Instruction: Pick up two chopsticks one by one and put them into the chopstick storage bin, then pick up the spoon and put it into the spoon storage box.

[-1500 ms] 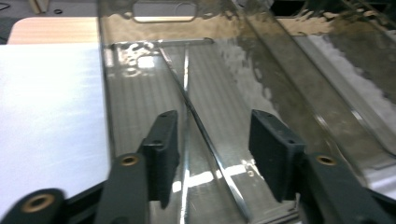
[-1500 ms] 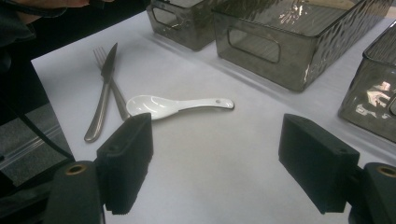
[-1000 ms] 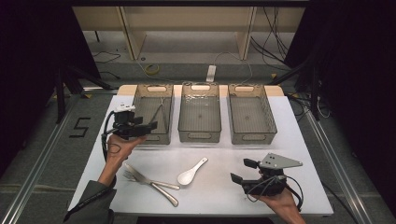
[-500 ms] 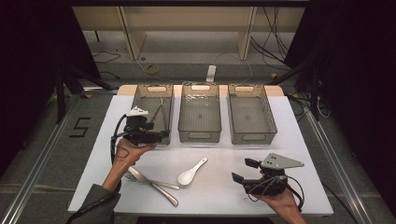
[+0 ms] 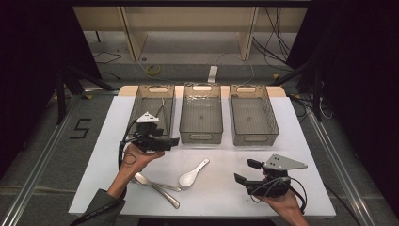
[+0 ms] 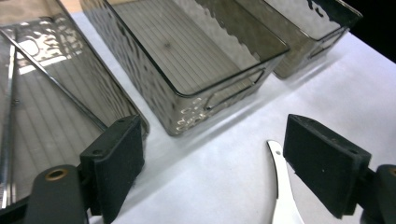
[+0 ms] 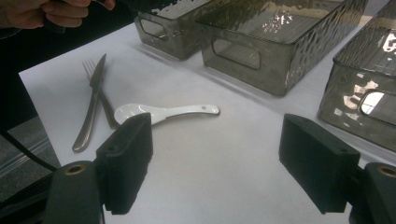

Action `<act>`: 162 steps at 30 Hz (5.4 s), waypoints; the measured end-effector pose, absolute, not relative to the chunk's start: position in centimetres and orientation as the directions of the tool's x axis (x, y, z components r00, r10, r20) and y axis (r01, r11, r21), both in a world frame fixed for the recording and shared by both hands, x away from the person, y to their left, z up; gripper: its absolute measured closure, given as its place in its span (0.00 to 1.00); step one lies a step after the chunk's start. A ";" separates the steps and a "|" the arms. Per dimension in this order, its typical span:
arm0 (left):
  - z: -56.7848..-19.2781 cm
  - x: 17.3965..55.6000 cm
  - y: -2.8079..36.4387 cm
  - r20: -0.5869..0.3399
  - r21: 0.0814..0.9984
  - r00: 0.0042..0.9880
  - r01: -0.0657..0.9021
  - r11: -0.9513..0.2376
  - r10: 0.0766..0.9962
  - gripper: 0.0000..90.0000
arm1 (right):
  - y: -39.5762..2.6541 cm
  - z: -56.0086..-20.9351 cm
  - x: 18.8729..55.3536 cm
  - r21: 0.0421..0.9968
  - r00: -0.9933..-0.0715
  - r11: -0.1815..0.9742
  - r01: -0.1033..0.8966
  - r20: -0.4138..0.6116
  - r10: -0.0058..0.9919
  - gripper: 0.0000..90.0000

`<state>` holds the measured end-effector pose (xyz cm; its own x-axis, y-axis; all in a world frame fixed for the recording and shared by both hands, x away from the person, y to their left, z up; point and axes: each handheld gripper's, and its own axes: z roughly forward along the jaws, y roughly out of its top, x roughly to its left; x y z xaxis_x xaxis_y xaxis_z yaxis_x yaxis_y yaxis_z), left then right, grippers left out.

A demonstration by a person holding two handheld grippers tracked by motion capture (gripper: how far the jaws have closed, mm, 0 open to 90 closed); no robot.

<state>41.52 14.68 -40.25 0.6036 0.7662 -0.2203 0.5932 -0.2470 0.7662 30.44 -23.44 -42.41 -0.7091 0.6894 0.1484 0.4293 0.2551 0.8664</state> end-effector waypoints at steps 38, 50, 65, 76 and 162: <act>-44.4 40.5 7.0 -0.221 0.561 0.712 0.652 -0.510 0.667 0.32 | -23.0 -42.6 30.4 0.858 -0.715 0.283 0.429 0.131 0.686 0.27; -46.1 40.7 5.0 -0.219 0.494 0.748 0.639 -0.590 0.626 0.55 | -22.7 -42.7 30.5 0.853 -0.719 0.292 0.432 0.131 0.683 0.27; -47.0 40.7 4.2 -0.176 0.476 0.770 0.612 -0.632 0.614 0.77 | -22.6 -42.7 30.4 0.853 -0.722 0.293 0.432 0.132 0.680 0.28; -46.9 40.7 4.1 -0.167 0.469 0.767 0.614 -0.634 0.619 0.82 | -22.6 -42.7 30.4 0.853 -0.723 0.296 0.430 0.129 0.679 0.28; -38.0 50.0 9.8 -0.234 0.754 0.655 0.589 -0.291 0.718 0.95 | -22.9 -42.5 30.3 0.866 -0.722 0.269 0.422 0.141 0.677 0.27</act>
<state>49.98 9.80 -38.01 0.6554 0.7181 -0.2341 0.5886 -0.2914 0.7540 30.34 -22.92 -42.47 -0.7224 0.6769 0.1413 0.4216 0.2692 0.8659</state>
